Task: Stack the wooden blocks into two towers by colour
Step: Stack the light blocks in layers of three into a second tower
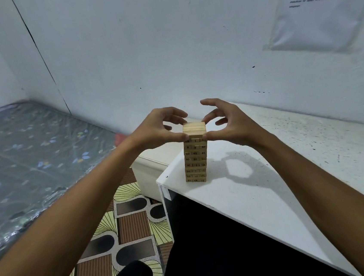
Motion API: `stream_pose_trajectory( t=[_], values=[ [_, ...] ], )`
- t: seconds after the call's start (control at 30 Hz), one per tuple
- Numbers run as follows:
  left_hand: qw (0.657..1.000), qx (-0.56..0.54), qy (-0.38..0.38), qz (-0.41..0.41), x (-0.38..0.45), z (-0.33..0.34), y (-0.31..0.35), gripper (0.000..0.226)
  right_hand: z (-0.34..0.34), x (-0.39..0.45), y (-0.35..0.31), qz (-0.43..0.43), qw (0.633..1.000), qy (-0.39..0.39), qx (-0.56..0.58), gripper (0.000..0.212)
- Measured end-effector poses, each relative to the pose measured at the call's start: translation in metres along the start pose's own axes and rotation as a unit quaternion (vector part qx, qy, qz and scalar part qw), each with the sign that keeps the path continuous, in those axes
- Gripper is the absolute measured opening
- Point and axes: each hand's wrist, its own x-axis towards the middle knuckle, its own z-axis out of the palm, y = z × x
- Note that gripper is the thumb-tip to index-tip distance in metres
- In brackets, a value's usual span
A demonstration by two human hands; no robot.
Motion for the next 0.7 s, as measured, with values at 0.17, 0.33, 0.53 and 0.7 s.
stream_pose_trajectory(
  t=[0.17,0.33,0.53,0.7],
  values=[
    [1.0,0.006,-0.003,0.002,0.001,0.0,-0.001,0.069,-0.001,-0.001,0.0,-0.001,1.0,-0.001,-0.001,0.082],
    [1.0,0.008,-0.002,0.003,0.0,-0.001,-0.002,0.069,-0.001,-0.001,-0.001,0.003,1.0,-0.001,-0.004,0.08],
    [0.99,-0.117,0.071,-0.03,-0.007,0.012,-0.001,0.062,0.01,-0.007,-0.009,0.076,0.988,0.061,0.119,0.064],
    [0.953,-0.239,0.15,-0.106,-0.02,0.055,0.002,0.076,0.047,-0.023,-0.022,0.166,0.941,0.133,0.265,0.067]
  ],
)
